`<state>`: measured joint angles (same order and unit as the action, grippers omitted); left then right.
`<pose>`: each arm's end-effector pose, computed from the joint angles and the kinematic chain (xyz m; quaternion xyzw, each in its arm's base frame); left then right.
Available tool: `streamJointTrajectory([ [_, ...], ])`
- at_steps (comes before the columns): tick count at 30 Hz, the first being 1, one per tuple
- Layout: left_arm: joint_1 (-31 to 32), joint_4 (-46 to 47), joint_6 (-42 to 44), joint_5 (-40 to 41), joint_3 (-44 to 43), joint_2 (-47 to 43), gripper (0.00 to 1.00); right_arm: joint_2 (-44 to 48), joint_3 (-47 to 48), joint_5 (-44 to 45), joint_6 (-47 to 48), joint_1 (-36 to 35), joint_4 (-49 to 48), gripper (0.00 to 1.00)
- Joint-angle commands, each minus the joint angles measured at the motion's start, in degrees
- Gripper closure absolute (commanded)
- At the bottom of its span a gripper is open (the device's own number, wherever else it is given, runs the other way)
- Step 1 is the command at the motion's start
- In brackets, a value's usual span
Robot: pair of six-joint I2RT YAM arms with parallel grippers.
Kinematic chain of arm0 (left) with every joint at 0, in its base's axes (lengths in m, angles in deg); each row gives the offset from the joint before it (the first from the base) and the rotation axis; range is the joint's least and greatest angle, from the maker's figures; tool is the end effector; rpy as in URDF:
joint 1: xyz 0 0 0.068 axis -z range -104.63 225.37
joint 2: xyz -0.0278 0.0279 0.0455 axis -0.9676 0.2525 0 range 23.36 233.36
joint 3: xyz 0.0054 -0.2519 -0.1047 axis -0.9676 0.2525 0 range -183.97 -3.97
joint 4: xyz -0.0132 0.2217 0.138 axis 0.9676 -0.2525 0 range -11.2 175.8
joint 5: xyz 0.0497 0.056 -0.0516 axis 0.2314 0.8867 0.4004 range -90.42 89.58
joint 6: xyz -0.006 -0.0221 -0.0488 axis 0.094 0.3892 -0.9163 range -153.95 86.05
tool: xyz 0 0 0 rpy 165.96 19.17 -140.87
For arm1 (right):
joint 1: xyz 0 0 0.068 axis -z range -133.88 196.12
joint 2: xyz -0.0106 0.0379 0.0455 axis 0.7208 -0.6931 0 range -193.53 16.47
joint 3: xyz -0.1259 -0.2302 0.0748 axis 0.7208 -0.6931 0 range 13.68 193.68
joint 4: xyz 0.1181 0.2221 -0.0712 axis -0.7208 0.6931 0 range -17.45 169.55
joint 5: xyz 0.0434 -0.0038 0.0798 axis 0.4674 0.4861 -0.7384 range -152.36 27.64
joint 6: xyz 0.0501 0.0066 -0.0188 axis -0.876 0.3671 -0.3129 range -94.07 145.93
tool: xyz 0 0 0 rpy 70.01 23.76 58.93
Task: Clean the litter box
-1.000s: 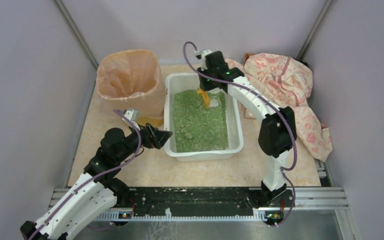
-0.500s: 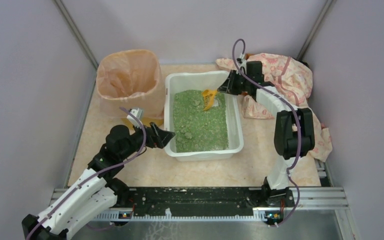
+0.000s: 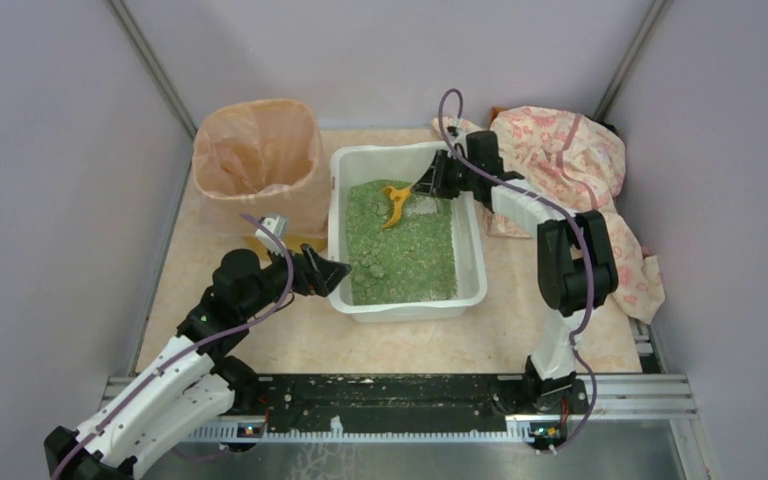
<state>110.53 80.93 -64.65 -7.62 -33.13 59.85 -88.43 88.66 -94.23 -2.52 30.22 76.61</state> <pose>0.1324 -0.0989 0.2757 0.0696 0.7745 -0.3817 0.4995 0.3954 0.1322 0.2402 -0.0354 0.8579 0.3949 0.3267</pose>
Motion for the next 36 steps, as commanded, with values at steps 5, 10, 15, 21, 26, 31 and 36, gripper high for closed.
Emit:
streamJointTrajectory([
  [5,0.25,1.11,0.29,-0.28,-1.13,-0.19,0.01,-3.71,-0.02,-4.52,-4.12,-5.14,-3.61,1.00],
  [10,0.22,1.75,-0.43,-0.73,-0.86,0.30,0.01,-4.30,-1.89,-6.66,-6.43,-5.11,-7.93,1.00],
  [15,0.22,1.70,-0.21,-0.97,-1.05,0.43,0.01,-0.76,-6.82,-12.36,-13.42,-3.14,-17.12,1.00],
  [21,0.26,2.52,-0.59,-1.69,-1.13,1.31,0.01,2.13,-9.91,-15.85,-18.47,-0.53,-22.50,1.00],
  [26,0.18,3.01,-0.94,-2.47,-1.41,2.00,0.01,4.69,-12.83,-16.48,-20.99,0.74,-26.73,1.00],
  [31,0.19,3.19,-0.59,-2.52,-1.58,2.18,0.01,7.44,-13.57,-17.21,-22.37,2.00,-27.64,1.00],
  [36,0.19,3.70,-0.85,-3.02,-1.70,2.86,0.01,10.75,-12.95,-16.82,-21.01,2.75,-24.96,1.00],
])
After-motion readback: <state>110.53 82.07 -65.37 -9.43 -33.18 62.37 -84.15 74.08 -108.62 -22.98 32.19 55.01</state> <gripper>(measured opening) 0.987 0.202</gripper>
